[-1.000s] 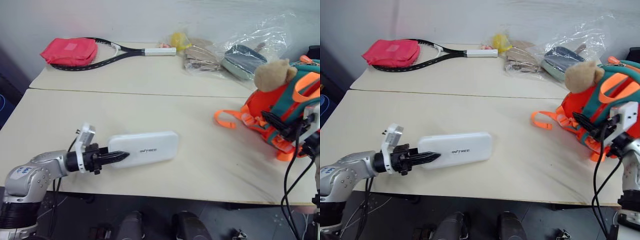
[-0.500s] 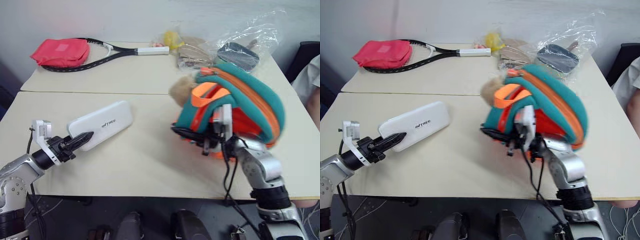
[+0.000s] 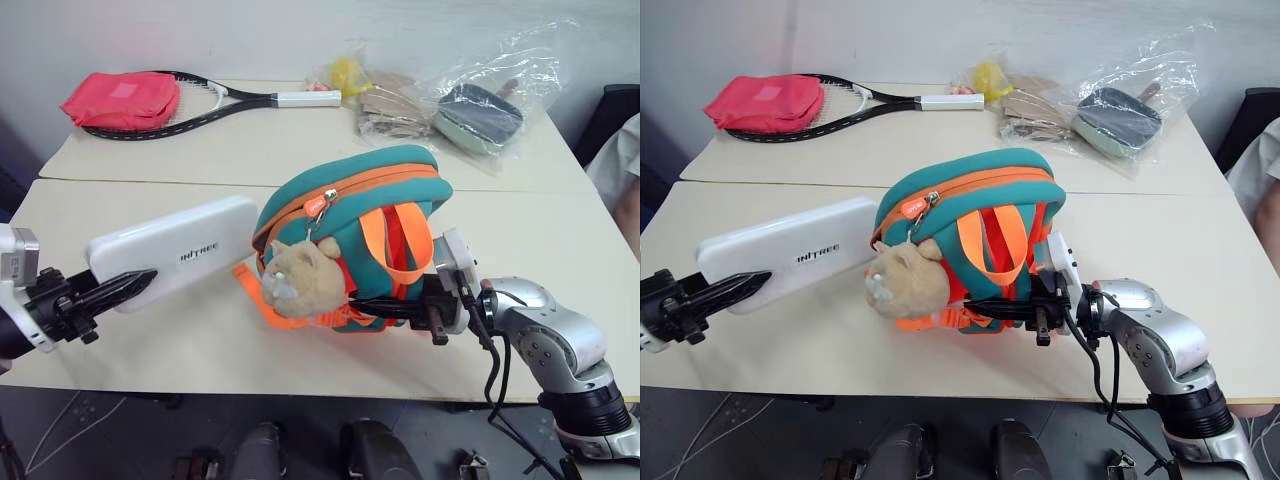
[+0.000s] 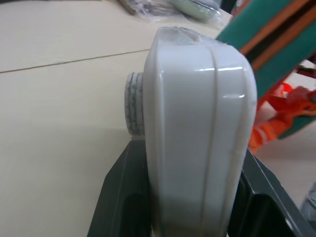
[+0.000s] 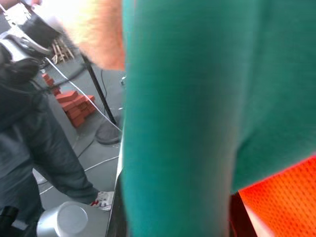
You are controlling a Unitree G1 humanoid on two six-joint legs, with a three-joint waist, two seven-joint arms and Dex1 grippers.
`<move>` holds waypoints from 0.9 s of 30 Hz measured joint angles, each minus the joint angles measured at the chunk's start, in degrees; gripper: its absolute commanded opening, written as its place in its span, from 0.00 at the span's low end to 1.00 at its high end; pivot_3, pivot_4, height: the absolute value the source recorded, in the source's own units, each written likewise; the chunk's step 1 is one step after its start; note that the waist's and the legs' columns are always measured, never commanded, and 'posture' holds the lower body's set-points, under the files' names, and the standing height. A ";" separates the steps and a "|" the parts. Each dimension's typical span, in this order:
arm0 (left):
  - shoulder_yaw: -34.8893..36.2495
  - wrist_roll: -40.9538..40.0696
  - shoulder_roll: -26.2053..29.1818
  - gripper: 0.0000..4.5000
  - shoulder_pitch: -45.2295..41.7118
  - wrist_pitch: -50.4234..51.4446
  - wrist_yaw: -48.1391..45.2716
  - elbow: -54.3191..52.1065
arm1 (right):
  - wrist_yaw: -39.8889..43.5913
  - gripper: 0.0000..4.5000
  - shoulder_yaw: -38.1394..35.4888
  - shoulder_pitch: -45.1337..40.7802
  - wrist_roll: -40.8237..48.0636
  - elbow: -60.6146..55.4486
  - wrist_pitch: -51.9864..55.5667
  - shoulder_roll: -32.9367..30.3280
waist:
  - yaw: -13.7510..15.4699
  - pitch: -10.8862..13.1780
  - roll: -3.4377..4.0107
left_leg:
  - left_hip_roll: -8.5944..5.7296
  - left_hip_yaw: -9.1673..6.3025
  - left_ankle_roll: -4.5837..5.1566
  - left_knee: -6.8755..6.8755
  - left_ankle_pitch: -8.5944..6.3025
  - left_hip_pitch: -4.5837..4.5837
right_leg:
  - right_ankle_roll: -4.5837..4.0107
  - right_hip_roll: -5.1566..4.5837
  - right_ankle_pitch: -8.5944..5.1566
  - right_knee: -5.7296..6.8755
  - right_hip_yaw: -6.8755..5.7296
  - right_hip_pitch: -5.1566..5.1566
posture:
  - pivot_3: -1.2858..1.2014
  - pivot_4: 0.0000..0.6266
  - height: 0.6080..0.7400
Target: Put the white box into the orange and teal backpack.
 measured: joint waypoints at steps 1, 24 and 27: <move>1.61 -0.13 1.25 0.29 0.03 0.29 -0.54 -0.06 | -0.05 0.00 0.19 -0.04 -0.44 0.08 -0.43 0.41 | 0.00 0.01 -0.02 | 0.01 -0.04 -0.03 0.00 0.04 0.00 | -0.02 0.02 -0.01 0.02 -0.03 0.00 | 0.52 0.24 1.00; 9.66 -14.58 12.59 0.29 -3.48 7.10 -9.90 -2.69 | 2.90 0.00 2.05 -5.66 -8.58 11.06 -5.42 4.54 | -0.06 0.02 0.00 | -0.05 -0.05 -0.18 0.01 0.15 0.02 | -0.04 0.01 -0.02 0.12 -0.03 0.01 | 0.52 0.24 1.00; 1.58 -5.47 13.22 0.29 -3.21 -0.79 -13.73 -2.42 | 2.91 0.00 2.04 -5.92 -8.94 11.70 -5.50 4.67 | -0.01 0.02 0.01 | -0.05 -0.04 -0.27 0.00 0.20 0.04 | -0.06 0.01 -0.03 0.11 -0.03 0.02 | 0.52 0.24 1.00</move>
